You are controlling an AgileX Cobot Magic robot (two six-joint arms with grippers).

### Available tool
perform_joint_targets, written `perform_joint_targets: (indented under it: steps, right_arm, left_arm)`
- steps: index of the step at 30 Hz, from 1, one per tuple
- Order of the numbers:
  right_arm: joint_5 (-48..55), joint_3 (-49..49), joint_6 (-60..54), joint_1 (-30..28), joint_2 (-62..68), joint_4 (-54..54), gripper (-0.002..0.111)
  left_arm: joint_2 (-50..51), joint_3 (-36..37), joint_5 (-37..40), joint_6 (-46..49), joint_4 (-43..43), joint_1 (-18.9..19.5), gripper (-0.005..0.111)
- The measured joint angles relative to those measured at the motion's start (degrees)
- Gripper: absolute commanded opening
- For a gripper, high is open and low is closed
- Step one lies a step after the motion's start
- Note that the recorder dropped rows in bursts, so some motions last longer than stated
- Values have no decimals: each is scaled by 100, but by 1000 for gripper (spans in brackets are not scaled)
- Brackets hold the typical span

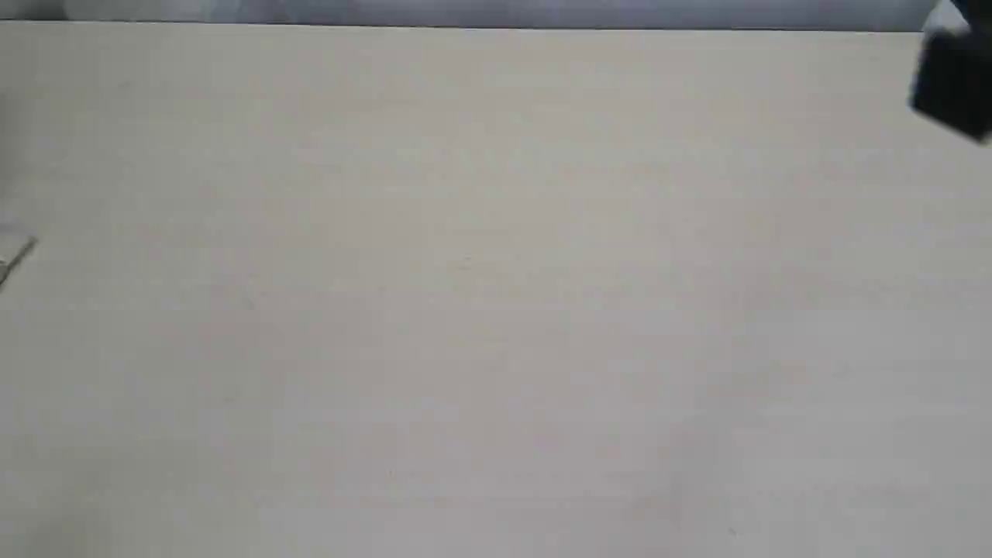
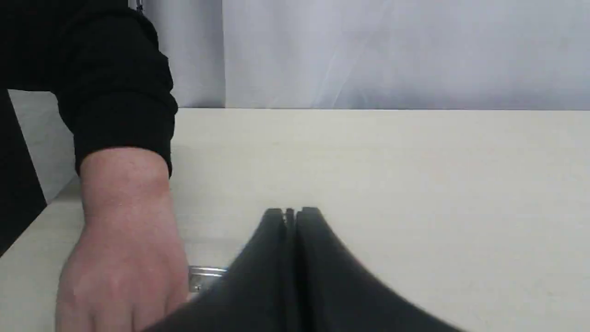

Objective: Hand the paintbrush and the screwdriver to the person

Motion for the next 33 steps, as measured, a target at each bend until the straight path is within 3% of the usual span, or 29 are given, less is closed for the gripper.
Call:
perform_joint_targets:
  steps: [5, 9, 20, 24, 28, 33]
  right_arm:
    - [940, 822, 190, 0, -1251, 135, 5]
    - [1591, 930, 212, 0, -2106, -106, 5]
    - [1967, 1055, 676, -97, -3543, -254, 5]
    - [1316, 1525, 972, -917, -3401, -243, 5]
    - [8, 2276, 1071, -2276, -3057, 10, 5]
    - [-1370, 3149, 1067, -3398, -2854, 309, 5]
  left_arm:
    - [0, 0, 0, 0, 0, 0, 0]
    - [0, 0, 0, 0, 0, 0, 0]
    - [0, 0, 0, 0, 0, 0, 0]
    - [0, 0, 0, 0, 0, 0, 0]
    - [0, 0, 0, 0, 0, 0, 0]
    - [0, 0, 0, 0, 0, 0, 0]
